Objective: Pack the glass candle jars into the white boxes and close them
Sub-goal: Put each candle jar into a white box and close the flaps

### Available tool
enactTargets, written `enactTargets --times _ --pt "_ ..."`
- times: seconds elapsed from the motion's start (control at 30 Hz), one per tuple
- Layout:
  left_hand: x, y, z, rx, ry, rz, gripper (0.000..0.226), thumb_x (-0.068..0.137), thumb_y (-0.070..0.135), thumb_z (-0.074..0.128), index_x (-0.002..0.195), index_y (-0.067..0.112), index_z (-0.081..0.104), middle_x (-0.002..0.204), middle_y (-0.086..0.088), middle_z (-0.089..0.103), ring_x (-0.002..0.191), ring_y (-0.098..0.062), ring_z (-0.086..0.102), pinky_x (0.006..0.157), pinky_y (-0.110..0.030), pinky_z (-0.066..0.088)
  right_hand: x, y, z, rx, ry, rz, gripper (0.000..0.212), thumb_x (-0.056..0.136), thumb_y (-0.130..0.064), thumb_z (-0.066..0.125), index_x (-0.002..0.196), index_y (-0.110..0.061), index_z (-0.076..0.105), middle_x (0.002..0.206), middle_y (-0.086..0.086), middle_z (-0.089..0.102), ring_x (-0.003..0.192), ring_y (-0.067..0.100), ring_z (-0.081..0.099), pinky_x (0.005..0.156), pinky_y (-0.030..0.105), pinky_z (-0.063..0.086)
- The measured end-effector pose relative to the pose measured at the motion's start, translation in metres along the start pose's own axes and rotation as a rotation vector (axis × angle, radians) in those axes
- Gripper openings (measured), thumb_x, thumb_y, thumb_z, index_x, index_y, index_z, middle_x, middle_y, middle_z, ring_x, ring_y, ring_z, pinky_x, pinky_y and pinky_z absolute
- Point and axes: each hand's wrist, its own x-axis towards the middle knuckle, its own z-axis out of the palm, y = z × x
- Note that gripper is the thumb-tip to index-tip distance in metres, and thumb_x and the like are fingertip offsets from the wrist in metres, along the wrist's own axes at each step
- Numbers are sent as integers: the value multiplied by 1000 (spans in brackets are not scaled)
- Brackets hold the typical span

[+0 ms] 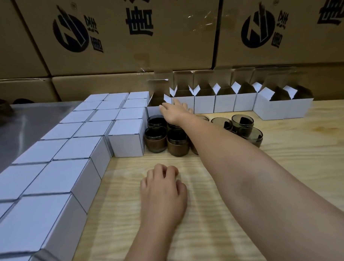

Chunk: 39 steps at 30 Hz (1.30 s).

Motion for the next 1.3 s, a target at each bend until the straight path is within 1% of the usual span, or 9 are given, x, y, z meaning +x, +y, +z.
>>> enactTargets --times 0.17,0.3,0.37,0.5,0.7,0.83,0.97,1.17,1.3 --pt "0 0 0 0 5 -2 29 91 31 43 117 27 53 115 8 46 106 -15 40 87 -29 27 6 1 3 -25 41 10 52 103 -41 14 149 -19 28 157 8 22 141 32 19 111 50 13" --pt "0 -1 1 -16 13 -7 29 90 29 45 118 25 55 114 6 47 106 -16 41 88 -30 28 4 1 -4 32 102 40 57 102 -42 13 152 -14 15 159 6 17 146 28 12 114 53 6" --pt "0 0 2 -13 14 -10 30 90 29 45 118 25 55 115 6 47 108 -16 41 90 -30 28 -2 1 -14 70 189 9 58 102 -42 13 152 -14 15 160 4 16 147 24 10 114 54 5" --pt "1 -2 3 -5 6 -14 31 90 30 44 119 26 53 116 6 45 109 -15 40 91 -29 27 -34 1 -42 120 425 -65 54 104 -39 17 151 -13 22 158 3 22 146 19 15 115 51 10" --pt "4 -2 2 8 -12 -13 32 91 28 45 120 22 55 119 1 48 113 -20 40 92 -32 27 -134 17 -75 293 702 -194 47 104 -31 29 147 -11 34 153 3 35 143 14 26 117 41 20" --pt "3 0 -1 16 -31 -35 31 90 29 48 119 19 57 120 -3 50 115 -24 42 94 -35 29 -221 38 -49 377 738 -199 42 102 -24 40 142 -11 43 146 2 45 138 13 36 113 44 27" --pt "3 1 -4 13 -43 -48 33 90 28 49 120 17 57 122 -5 51 116 -25 42 96 -36 31 -277 60 -14 339 746 -139 38 100 -16 46 137 -12 50 144 1 48 135 11 39 113 36 26" --pt "4 2 -4 7 -49 -63 32 91 26 47 120 17 57 121 -5 51 117 -26 42 97 -36 30 -298 83 17 387 783 -102 35 93 -2 54 127 -8 60 135 4 56 127 15 49 105 42 37" --pt "5 3 -5 -20 -51 -80 33 90 28 47 119 18 59 120 -4 53 118 -25 42 99 -36 30 -297 89 24 392 824 -117 30 90 3 57 118 -3 66 124 11 64 117 25 58 98 47 44"
